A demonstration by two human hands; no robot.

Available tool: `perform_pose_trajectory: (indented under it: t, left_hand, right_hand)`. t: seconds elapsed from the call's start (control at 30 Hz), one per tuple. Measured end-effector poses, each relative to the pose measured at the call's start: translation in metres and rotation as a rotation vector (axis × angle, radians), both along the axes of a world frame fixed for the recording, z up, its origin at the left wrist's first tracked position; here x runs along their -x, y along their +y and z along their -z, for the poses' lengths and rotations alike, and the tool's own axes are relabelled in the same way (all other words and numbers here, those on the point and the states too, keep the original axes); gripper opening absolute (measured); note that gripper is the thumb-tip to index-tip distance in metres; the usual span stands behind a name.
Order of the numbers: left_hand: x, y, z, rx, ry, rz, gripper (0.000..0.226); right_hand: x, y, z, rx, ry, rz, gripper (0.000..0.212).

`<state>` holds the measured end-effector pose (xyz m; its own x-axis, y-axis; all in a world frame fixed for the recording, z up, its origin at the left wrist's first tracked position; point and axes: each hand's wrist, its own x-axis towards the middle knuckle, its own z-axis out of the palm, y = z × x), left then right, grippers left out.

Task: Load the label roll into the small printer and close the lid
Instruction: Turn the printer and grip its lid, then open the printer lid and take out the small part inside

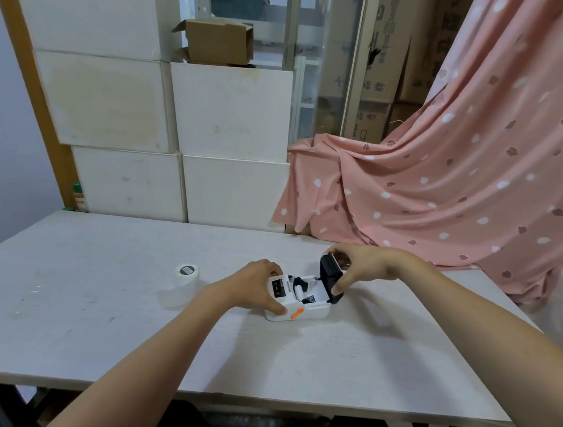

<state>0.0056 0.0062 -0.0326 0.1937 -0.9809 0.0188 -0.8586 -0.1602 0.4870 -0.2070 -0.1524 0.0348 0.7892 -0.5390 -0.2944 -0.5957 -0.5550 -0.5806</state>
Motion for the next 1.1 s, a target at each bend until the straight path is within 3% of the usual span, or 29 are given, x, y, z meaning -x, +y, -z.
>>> perform_pose_trajectory:
  t: [0.17, 0.37, 0.53, 0.73, 1.03, 1.1]
  left_hand:
    - [-0.001, 0.000, -0.001, 0.000, 0.010, -0.007, 0.081]
    - [0.001, 0.002, 0.000, -0.002, 0.028, -0.024, 0.079]
    - [0.009, 0.006, 0.000, 0.034, 0.008, -0.080, 0.078]
    - [0.024, 0.016, 0.005, 0.079, -0.001, -0.129, 0.072]
    - [0.025, 0.027, 0.008, 0.177, 0.254, -0.027, 0.024]
    - [0.022, 0.029, 0.011, 0.182, 0.341, 0.019, 0.026]
  right_hand:
    - [0.013, -0.009, 0.013, -0.236, -0.133, 0.056, 0.062]
    - [0.019, -0.012, 0.025, -0.340, -0.220, 0.087, 0.061]
    - [0.020, -0.011, 0.030, -0.318, -0.297, 0.109, 0.061]
    - [0.008, -0.013, 0.046, -0.216, -0.396, 0.256, 0.027]
    - [-0.027, -0.009, 0.059, -0.187, -0.476, 0.352, 0.016]
    - [-0.034, -0.007, 0.059, -0.182, -0.459, 0.307, 0.017]
